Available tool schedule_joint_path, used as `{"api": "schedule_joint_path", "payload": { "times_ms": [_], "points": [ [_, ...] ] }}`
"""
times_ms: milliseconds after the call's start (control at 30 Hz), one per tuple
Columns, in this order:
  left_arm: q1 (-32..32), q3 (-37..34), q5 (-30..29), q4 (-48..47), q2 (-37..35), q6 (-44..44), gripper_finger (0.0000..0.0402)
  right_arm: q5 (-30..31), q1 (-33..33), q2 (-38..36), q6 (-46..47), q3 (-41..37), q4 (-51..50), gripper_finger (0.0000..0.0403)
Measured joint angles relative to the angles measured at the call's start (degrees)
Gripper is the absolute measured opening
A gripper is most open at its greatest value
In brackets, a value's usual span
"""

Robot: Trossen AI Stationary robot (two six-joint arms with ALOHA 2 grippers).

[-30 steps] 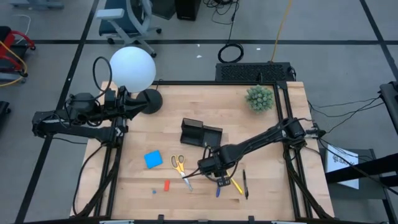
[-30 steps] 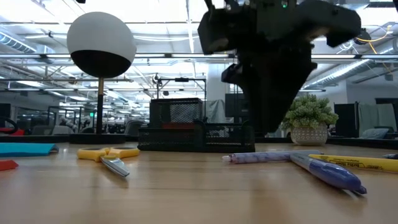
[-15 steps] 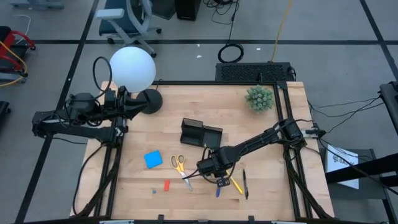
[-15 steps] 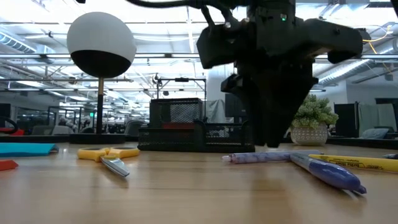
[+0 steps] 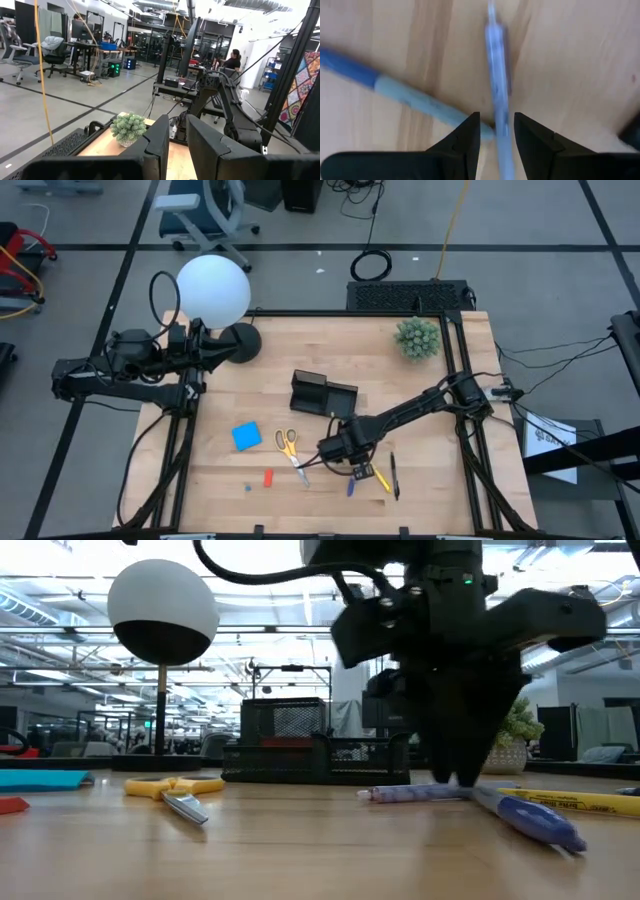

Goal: Pick and place office supplies into organizer
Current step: Put the purple pen into the top left compartment of the black desk organizer

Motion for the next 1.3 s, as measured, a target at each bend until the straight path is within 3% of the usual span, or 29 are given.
{"api": "schedule_joint_path", "payload": {
  "times_ms": [700, 1300],
  "points": [
    [0.00, -0.01, 0.00, 0.01, 0.00, -0.02, 0.0072, 0.37, -0.31, -1.46, -0.43, -0.04, -1.43, 0.0114],
    [0.00, -0.01, 0.00, -0.01, 0.00, -0.02, 0.0072, 0.13, -0.17, -9.01, 2.93, -13.73, 7.86, 0.0114]
  ]
}}
